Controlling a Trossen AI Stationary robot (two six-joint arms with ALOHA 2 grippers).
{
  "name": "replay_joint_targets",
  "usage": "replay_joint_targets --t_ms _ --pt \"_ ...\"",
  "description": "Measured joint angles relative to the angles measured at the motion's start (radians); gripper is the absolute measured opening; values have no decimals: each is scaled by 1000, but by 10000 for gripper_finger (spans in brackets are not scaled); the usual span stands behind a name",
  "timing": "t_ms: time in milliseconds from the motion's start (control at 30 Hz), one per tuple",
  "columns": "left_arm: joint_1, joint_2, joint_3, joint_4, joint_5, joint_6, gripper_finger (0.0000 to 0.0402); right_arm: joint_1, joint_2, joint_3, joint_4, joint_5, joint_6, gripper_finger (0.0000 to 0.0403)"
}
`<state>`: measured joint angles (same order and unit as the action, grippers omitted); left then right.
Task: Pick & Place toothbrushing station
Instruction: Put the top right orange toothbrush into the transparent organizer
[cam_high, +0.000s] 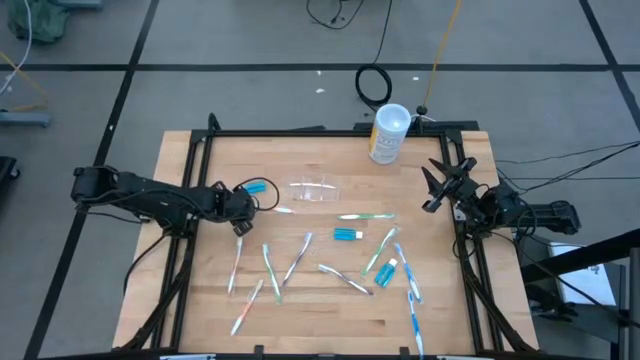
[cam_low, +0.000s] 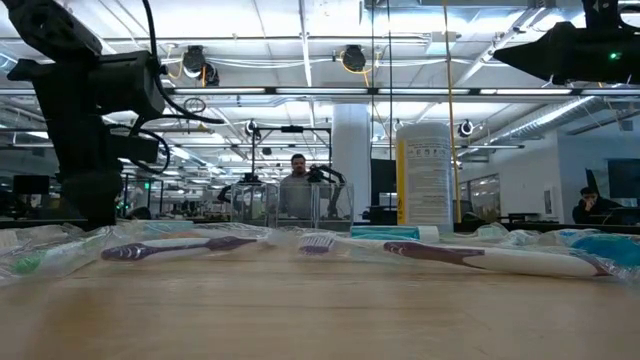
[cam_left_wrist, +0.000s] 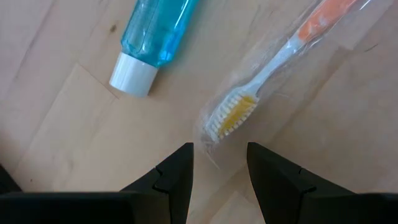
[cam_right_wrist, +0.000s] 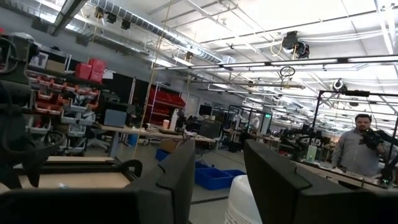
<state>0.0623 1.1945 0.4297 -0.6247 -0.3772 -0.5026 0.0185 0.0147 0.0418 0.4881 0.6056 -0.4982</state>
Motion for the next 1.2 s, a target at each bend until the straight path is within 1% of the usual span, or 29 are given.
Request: replay_joint_targets --t_ms 67,133,233,367,433,533,600,667,733,833,933,1067,1133,1200 --pt "0 8 1 3 -1 0 152 0 0 0 0 0 0 130" --pt "-1 11 2 4 -1 0 135 0 0 0 0 0 0 130" --pt "0 12 0 6 -9 2 92 0 0 0 0 0 0 130" --pt "0 12 -1 16 -51 -1 24 0 0 0 0 0 0 130" --pt "0 9 -1 32 -65 -3 7 0 0 0 0 0 0 130" --pt "-2 9 12 51 -69 25 8 0 0 0 0 0 0 130" --pt "-13 8 45 36 -71 73 4 0 0 0 0 0 1 130" --pt "-28 8 89 17 -96 113 4 0 0 0 0 0 6 130" --pt "-45 8 148 -24 -147 153 3 0 0 0 0 0 26 130" --pt "-73 8 259 -104 -258 197 2 0 0 0 0 0 48 130" --pt "-98 8 360 -121 -366 269 2 0 0 0 0 0 49 130" --pt "-113 8 464 -51 -445 410 1 0 0 0 0 0 49 130" --pt "-113 8 493 30 -469 495 1 0 0 0 0 0 49 130" --pt "-113 8 504 145 -489 587 1 0 0 0 0 0 49 130"
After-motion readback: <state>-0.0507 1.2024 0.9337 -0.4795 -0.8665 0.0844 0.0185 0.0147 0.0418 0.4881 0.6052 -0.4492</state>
